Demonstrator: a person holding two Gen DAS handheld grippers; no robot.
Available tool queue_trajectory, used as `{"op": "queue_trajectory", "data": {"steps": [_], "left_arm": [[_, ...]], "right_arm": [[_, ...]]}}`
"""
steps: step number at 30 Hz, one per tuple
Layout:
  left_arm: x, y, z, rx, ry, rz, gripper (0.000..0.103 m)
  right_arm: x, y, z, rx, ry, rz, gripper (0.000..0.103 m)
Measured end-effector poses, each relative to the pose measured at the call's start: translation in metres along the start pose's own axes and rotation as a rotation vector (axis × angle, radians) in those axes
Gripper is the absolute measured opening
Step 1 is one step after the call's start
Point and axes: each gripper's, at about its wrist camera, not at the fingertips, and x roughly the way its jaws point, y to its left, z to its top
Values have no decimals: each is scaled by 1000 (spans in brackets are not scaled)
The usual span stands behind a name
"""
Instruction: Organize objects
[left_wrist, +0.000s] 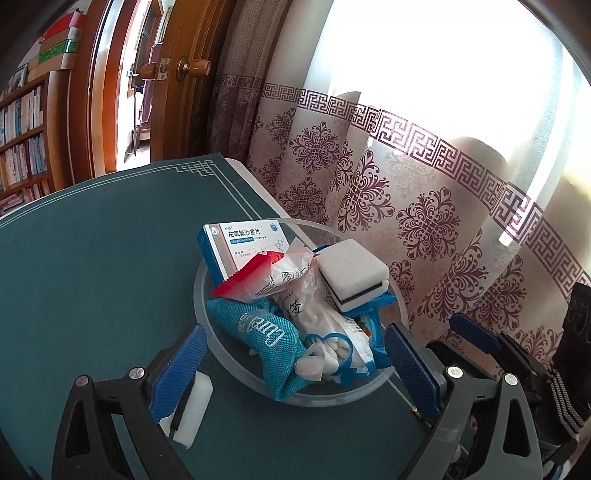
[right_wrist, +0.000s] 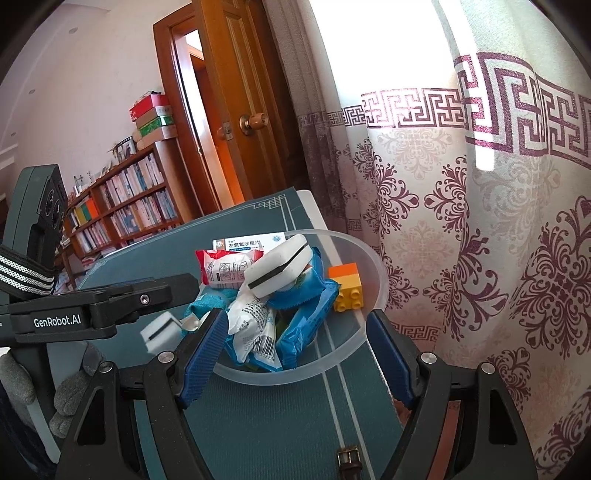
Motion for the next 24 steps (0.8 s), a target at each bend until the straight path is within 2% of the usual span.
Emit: {"op": "queue_trajectory", "data": {"steps": [14,19,21,23,24], "left_arm": [[-21,73,-52,-128,39,135,99],[-22,68,-64,-82,48,163,98],[-18,61,-67,-43,56,180,90],[-11,55,-69,-9,77,192,70],[-10,54,-70,5,80,209,68]], "right_arm": [[-1,0,-1,4,5,9,78],[2,3,-5,-1,23,12,78],[3,3,-5,-3,25,13,78],[2,4,-5,-3,23,12,78],[1,4,-5,-3,21,12,78]]}}
